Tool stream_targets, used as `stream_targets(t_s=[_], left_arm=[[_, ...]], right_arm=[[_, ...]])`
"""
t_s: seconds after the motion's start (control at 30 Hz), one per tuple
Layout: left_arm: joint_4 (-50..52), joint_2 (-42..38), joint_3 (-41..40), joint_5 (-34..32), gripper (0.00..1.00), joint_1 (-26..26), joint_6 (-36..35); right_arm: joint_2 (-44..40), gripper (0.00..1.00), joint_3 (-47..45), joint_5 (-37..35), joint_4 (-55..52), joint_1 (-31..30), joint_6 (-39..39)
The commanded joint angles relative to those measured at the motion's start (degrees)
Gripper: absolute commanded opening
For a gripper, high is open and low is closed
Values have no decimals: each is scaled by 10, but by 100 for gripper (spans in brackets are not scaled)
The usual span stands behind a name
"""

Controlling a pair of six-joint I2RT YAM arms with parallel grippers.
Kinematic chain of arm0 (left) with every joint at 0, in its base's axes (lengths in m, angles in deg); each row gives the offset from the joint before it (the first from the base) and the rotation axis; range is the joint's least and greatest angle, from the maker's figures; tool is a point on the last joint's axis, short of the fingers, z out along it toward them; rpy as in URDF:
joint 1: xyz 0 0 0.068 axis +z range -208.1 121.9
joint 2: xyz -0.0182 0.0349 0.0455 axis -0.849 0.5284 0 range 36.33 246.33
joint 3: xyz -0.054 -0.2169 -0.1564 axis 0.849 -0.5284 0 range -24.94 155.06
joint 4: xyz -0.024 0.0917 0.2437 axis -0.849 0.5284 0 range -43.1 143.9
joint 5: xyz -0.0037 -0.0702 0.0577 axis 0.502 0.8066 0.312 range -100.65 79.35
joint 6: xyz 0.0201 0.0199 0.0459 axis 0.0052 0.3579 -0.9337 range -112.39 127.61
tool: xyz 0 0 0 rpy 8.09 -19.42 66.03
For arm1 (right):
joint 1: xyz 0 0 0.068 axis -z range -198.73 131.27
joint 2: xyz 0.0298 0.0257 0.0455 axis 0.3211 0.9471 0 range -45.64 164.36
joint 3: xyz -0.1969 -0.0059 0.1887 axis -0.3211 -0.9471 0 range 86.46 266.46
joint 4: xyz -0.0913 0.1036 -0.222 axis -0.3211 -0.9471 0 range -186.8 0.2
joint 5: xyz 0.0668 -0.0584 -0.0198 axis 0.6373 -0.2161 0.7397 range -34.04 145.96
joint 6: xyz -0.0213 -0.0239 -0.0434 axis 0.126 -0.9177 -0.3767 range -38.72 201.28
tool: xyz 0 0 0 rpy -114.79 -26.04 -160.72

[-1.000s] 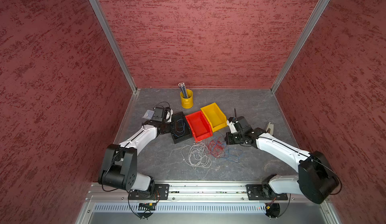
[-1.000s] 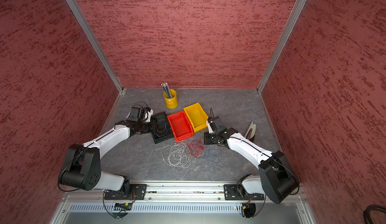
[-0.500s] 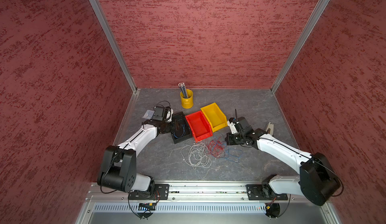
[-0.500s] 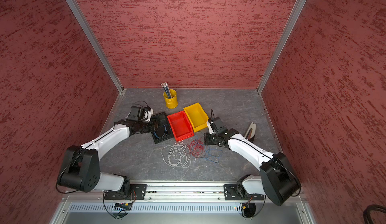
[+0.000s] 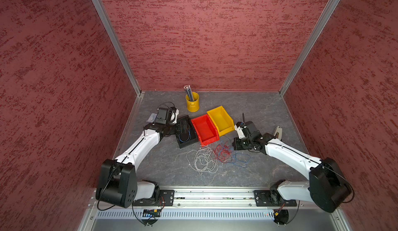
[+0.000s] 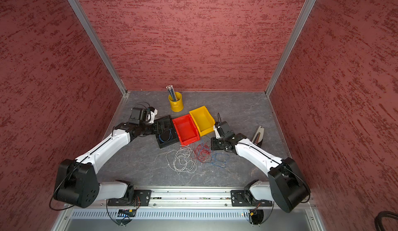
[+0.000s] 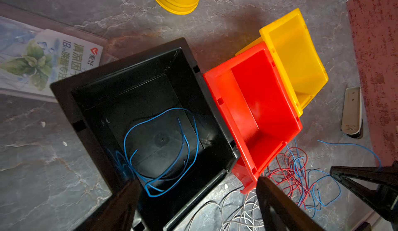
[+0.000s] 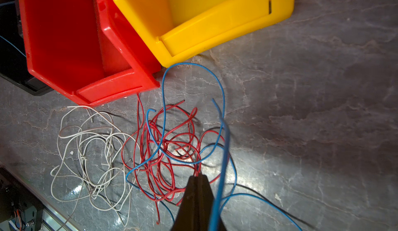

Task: Untangle and sort cables by color
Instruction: Place the cable in the bin.

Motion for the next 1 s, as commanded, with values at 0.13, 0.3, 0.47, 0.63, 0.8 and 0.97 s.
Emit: stream_targets(t_s=[0.13,0.3,0.47,0.63,0.8,0.97], left_arm=[[30,-49,33,-3,100,-5,-10],[46,-74,48,11,100,-9,-17],[58,-109,57,22,100,-9,-23],[46,-148,54,46,100,-8,-23],[5,-177,47,94,100,-6,-9],[-76,-194,26,166,100,-5,22]], right_arm=[[-17,0,-10,-8,5,3,-3],[-22,0,-8,-10,0,4,-2],[-33,0,-4,-14,-9,5,-3],[-45,0,5,-18,-28,6,-8],[-55,0,26,-22,-51,7,-16],[-68,0,41,-23,-65,8,-19]])
